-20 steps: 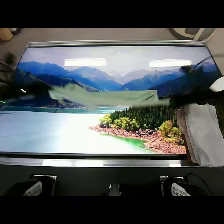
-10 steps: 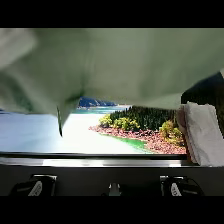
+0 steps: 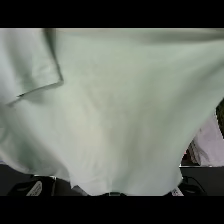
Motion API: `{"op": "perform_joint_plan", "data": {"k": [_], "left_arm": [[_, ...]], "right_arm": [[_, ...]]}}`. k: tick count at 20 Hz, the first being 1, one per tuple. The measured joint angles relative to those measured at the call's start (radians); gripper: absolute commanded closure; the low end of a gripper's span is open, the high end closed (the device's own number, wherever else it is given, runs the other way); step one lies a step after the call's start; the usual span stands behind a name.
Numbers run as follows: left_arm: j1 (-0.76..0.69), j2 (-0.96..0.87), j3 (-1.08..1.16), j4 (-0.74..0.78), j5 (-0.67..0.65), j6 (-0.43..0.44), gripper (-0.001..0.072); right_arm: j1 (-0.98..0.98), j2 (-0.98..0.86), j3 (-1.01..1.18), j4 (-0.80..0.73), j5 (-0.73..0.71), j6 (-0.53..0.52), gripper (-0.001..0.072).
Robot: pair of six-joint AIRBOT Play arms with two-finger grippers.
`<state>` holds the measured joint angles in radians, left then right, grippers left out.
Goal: Fold the shirts.
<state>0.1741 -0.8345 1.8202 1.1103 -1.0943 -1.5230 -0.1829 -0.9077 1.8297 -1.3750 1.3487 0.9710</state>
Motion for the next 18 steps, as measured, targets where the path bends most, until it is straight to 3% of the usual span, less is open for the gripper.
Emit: {"op": "perform_joint_plan", "data": {"k": [5,9,12,18], "left_arm": [[-0.002,-0.274,-0.141,0.047,-0.193,0.041,0.068],[-0.025,-0.537,-0.25,0.066,-0.211,0.071,0.068],[-0.051,-0.698,-0.278,0.066,-0.127,0.092,0.068],[-0.092,-0.827,-0.292,0.041,0.212,0.107,0.068]], "right_arm": [[0.051,-0.399,0.001,-0.029,0.196,-0.019,0.069],[0.117,-0.674,0.001,-0.069,0.101,-0.007,0.0689],[0.14,-0.8,0.002,-0.073,-0.058,0.035,0.0689],[0.151,-0.914,0.002,-0.076,-0.346,0.077,0.0689]]}}
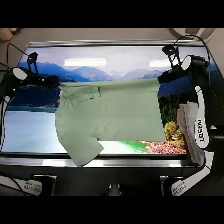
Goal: Fold the shirts.
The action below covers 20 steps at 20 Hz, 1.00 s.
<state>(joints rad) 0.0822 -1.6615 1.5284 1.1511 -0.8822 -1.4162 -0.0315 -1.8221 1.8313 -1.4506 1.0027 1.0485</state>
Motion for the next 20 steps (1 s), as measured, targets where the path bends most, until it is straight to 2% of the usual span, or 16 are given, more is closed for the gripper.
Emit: {"op": "perform_joint_plan", "data": {"k": [2,4,8,12,14,15,17,20], "left_arm": [[-0.006,-0.021,-0.001,-0.005,0.033,0.007,0.068],[-0.002,-0.026,0.012,-0.007,0.006,0.034,0.068],[0.017,0.012,0.024,0.057,-0.171,0.058,0.068],[0.019,0.018,-0.079,0.129,-0.346,0.016,0.0674],[0.014,0.016,-0.143,0.129,-0.392,-0.004,0.0324],[0.014,0.019,-0.161,0.119,-0.407,-0.012,0.03],[0.027,0.03,-0.161,0.103,-0.445,-0.021,0.03],[0.077,0.086,-0.136,0.092,-0.486,-0.032,0.0299]], "right_arm": [[0.0,-0.029,0.0,0.002,-0.008,0.011,0.0687],[0.001,-0.035,0.0,0.004,0.037,0.016,0.0687],[0.0,-0.01,-0.002,-0.016,0.257,-0.023,0.0687],[0.001,-0.04,-0.047,0.015,0.394,-0.035,0.0681],[0.002,-0.062,-0.062,0.039,0.42,-0.023,0.0386],[0.001,-0.068,-0.062,0.049,0.428,-0.008,0.0329],[-0.011,-0.064,-0.049,0.064,0.459,0.016,0.0293],[-0.068,-0.017,-0.035,0.072,0.549,0.021,0.0286]]}}
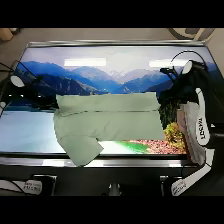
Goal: Fold the shirts.
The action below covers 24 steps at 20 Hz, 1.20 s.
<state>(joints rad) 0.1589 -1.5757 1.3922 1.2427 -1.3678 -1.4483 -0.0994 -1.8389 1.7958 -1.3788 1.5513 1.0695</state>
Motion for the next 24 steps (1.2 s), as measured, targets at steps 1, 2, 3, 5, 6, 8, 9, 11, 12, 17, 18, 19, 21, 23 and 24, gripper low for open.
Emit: {"op": "perform_joint_plan", "data": {"k": [1,2,3,5,6,8,9,11,12,17,18,19,21,23,24], "left_arm": [[0.02,0.029,-0.005,-0.001,-0.016,-0.005,0.0299],[0.037,0.061,-0.026,-0.004,-0.031,-0.008,0.0295],[0.049,0.099,-0.07,-0.005,-0.045,-0.011,0.0212],[0.058,0.184,-0.22,-0.012,-0.056,-0.014,0.0165],[0.061,0.234,-0.318,-0.025,-0.049,-0.013,0.0165],[0.066,0.336,-0.507,-0.057,-0.016,0.008,0.0166],[0.066,0.384,-0.589,-0.073,-0.005,0.017,0.0166],[0.067,0.467,-0.732,-0.092,0.023,0.029,0.0166],[0.067,0.494,-0.789,-0.097,0.043,0.033,0.0167],[0.043,0.541,-0.934,-0.171,0.139,0.039,0.0187],[0.029,0.541,-0.945,-0.188,0.155,0.039,0.0187],[0.016,0.541,-0.953,-0.204,0.173,0.032,0.0189],[-0.013,0.541,-0.962,-0.219,0.219,0.016,0.0416],[-0.036,0.537,-0.97,-0.215,0.272,0.012,0.0612],[-0.044,0.535,-0.972,-0.216,0.286,0.012,0.0678]], "right_arm": [[-0.025,0.021,-0.006,0.0,0.032,0.001,0.0285],[-0.047,0.044,-0.027,0.0,0.064,0.0,0.0285],[-0.063,0.073,-0.069,-0.003,0.08,-0.004,0.0285],[-0.082,0.146,-0.198,-0.003,0.077,-0.011,0.0285],[-0.089,0.182,-0.272,0.0,0.054,-0.014,0.0285],[-0.098,0.252,-0.412,0.021,0.004,-0.028,0.0285],[-0.099,0.28,-0.471,0.03,-0.016,-0.036,0.0285],[-0.102,0.32,-0.545,0.038,-0.05,-0.051,0.0285],[-0.104,0.332,-0.566,0.038,-0.058,-0.057,0.0285],[-0.105,0.359,-0.632,0.043,-0.086,-0.076,0.0207],[-0.105,0.361,-0.649,0.043,-0.086,-0.08,0.0206],[-0.105,0.362,-0.666,0.044,-0.089,-0.084,0.0191],[-0.105,0.365,-0.703,0.055,-0.094,-0.096,0.0153],[-0.103,0.365,-0.737,0.059,-0.108,-0.103,0.0153],[-0.103,0.366,-0.755,0.062,-0.114,-0.106,0.0153]]}}
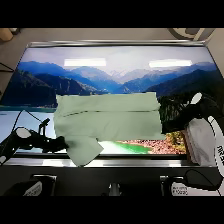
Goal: Fold the shirts.
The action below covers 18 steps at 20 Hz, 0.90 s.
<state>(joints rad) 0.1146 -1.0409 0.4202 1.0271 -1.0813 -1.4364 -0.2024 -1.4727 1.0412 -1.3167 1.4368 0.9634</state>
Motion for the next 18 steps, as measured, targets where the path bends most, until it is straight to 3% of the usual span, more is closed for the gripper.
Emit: {"op": "perform_joint_plan", "data": {"k": [9,10,11,12,18], "left_arm": [[-0.018,0.0,0.019,0.003,0.032,0.019,0.068],[-0.018,0.0,0.026,0.005,0.032,0.02,0.0679],[-0.018,0.001,0.034,0.002,0.032,0.02,0.0679],[-0.018,0.001,0.041,-0.001,0.035,0.021,0.0679],[-0.018,0.01,0.162,-0.005,0.023,0.035,0.0681]], "right_arm": [[0.0,0.001,-0.106,0.054,-0.076,-0.006,0.0191],[0.0,-0.002,-0.115,0.075,-0.083,-0.006,0.0288],[0.0,-0.008,-0.122,0.097,-0.09,-0.007,0.0468],[0.001,-0.017,-0.129,0.115,-0.108,-0.011,0.0697],[0.0,-0.002,-0.058,0.12,-0.14,-0.054,0.0692]]}}
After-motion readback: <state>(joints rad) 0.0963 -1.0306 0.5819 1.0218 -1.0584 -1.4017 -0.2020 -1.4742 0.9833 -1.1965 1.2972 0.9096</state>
